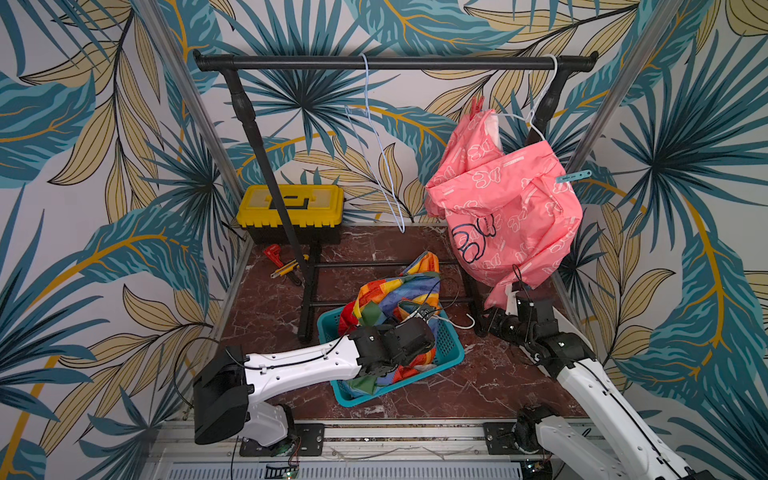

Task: Remove the clothespins securing jackets to the hanger
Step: Pick up the hanger from the basket.

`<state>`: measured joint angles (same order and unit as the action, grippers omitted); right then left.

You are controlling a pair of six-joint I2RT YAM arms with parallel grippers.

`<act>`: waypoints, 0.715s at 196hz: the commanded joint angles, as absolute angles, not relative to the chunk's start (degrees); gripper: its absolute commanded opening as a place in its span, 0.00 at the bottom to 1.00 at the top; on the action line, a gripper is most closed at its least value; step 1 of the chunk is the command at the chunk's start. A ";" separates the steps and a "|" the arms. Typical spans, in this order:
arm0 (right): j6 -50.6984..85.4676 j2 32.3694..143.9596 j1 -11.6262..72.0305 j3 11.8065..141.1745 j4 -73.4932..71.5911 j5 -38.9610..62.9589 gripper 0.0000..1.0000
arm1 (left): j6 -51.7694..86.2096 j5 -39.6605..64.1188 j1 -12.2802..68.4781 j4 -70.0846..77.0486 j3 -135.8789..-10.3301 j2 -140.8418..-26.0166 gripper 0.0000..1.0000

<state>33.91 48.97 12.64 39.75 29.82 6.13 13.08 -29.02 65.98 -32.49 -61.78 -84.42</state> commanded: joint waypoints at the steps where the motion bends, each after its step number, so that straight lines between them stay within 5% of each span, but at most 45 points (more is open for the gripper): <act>1: 32.96 47.61 13.65 40.93 29.23 7.39 0.41 | 13.92 -32.33 66.27 -33.05 -63.87 -84.83 0.42; 31: 32.75 47.04 15.78 39.84 28.07 7.55 0.51 | 14.30 -32.49 66.27 -33.07 -63.40 -83.55 0.15; 60: 32.77 47.83 20.58 40.78 27.19 8.13 0.56 | 14.75 -33.52 66.19 -33.80 -63.07 -81.66 0.00; 140: 36.02 44.20 36.91 35.41 21.57 1.61 0.66 | 16.21 -22.54 57.91 -34.39 -57.57 -63.06 0.00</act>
